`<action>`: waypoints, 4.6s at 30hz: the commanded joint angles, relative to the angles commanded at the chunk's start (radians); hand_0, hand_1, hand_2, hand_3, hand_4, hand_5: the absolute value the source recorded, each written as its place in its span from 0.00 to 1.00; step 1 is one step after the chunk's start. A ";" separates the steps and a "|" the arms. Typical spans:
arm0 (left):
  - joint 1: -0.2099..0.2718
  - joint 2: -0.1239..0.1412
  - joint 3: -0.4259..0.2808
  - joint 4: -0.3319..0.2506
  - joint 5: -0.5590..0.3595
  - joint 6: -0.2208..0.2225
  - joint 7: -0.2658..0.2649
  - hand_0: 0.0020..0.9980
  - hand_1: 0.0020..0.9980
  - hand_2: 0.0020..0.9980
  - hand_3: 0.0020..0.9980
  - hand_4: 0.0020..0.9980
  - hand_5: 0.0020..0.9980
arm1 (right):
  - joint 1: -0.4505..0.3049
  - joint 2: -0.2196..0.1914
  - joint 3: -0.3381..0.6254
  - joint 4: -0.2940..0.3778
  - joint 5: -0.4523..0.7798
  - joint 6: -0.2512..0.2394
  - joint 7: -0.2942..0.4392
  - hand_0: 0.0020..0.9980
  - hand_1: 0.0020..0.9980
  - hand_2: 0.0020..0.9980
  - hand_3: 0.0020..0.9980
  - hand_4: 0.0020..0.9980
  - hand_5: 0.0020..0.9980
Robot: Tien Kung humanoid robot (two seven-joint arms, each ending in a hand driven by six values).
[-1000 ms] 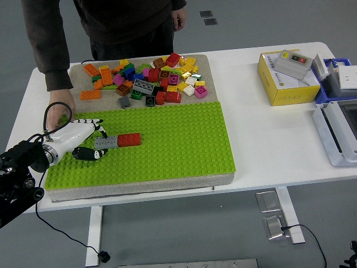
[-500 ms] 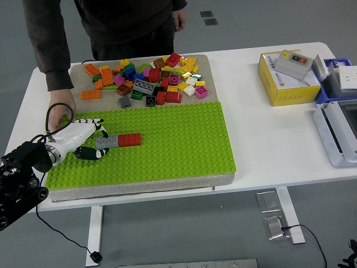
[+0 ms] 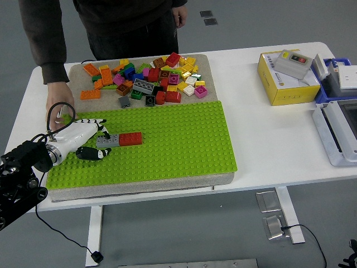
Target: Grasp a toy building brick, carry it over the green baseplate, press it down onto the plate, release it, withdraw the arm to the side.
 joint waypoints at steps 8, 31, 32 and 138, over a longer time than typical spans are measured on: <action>0.004 0.014 -0.008 -0.012 0.004 0.002 0.000 1.00 1.00 1.00 0.67 0.66 0.42 | 0.000 -0.001 0.000 0.000 0.001 0.000 0.001 0.65 0.60 0.65 0.75 0.60 1.00; 0.034 -0.021 -0.014 0.047 0.002 0.019 -0.010 1.00 1.00 1.00 0.67 0.66 0.42 | -0.002 0.004 -0.005 -0.001 0.010 0.001 0.004 0.65 0.60 0.66 0.75 0.60 1.00; 0.034 -0.020 -0.015 0.044 0.003 0.019 -0.010 1.00 1.00 1.00 0.67 0.66 0.42 | -0.002 0.004 -0.005 -0.001 0.010 0.001 0.004 0.65 0.60 0.66 0.75 0.60 1.00; 0.436 -0.183 -0.804 -0.048 -0.589 0.134 -0.653 0.90 0.93 0.91 0.84 0.57 0.34 | -0.066 0.030 -0.075 0.043 0.071 -0.029 -0.079 0.64 0.62 0.64 0.88 0.60 1.00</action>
